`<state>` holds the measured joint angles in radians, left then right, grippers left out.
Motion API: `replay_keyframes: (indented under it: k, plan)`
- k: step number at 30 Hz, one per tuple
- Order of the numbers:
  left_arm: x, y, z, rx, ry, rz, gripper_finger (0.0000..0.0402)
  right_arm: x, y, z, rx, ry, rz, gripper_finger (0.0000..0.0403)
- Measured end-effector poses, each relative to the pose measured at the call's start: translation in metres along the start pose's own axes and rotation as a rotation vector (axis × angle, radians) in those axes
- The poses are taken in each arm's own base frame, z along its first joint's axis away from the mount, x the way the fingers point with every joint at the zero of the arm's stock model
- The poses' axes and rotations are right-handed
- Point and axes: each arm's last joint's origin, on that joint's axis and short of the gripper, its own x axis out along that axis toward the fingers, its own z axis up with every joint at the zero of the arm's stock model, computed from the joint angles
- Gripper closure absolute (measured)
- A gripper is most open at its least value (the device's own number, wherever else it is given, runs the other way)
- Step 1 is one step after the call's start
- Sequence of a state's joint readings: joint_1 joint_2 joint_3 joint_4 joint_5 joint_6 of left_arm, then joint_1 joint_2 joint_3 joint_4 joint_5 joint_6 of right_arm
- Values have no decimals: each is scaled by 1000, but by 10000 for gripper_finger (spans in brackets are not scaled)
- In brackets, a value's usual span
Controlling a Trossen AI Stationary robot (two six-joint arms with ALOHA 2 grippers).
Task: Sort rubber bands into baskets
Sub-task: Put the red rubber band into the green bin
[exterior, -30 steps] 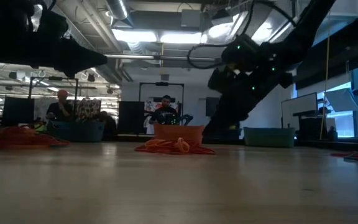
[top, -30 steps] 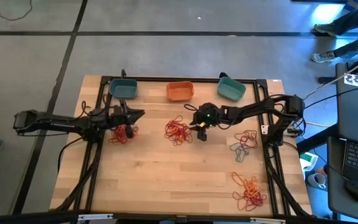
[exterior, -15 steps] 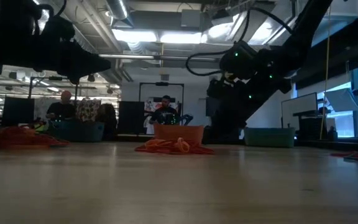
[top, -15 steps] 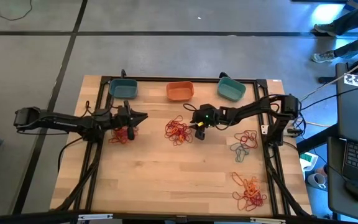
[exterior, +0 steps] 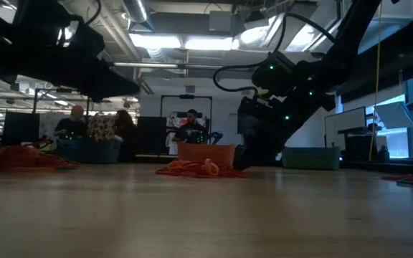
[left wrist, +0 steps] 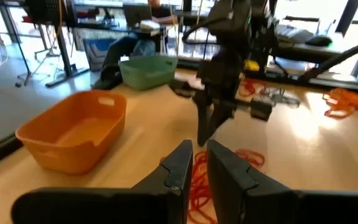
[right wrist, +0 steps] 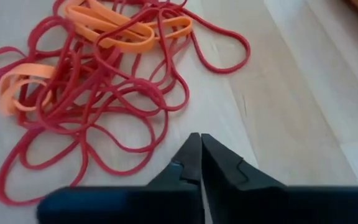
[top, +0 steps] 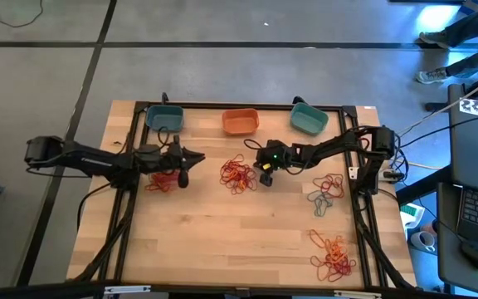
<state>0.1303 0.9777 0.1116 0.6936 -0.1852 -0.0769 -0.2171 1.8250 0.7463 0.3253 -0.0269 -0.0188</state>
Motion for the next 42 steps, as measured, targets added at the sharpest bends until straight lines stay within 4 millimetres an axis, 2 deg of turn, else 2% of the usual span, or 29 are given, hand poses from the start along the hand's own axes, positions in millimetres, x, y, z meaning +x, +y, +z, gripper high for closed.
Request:
replay_keyframes:
  k: [12,20,24,33,42]
  plan:
    - [3,0,-5,7,33,3,357,-1,-2,1,-43,-1,-78,400]
    - [3,0,-5,8,33,3,357,-19,-1,13,-7,-38,-44,400]
    - [3,0,-5,11,33,3,357,-19,1,14,86,-45,23,380]
    - [3,0,-5,11,33,4,356,-11,2,11,112,-48,67,303]
    - [2,0,-5,11,33,4,356,2,6,5,96,-44,58,293]
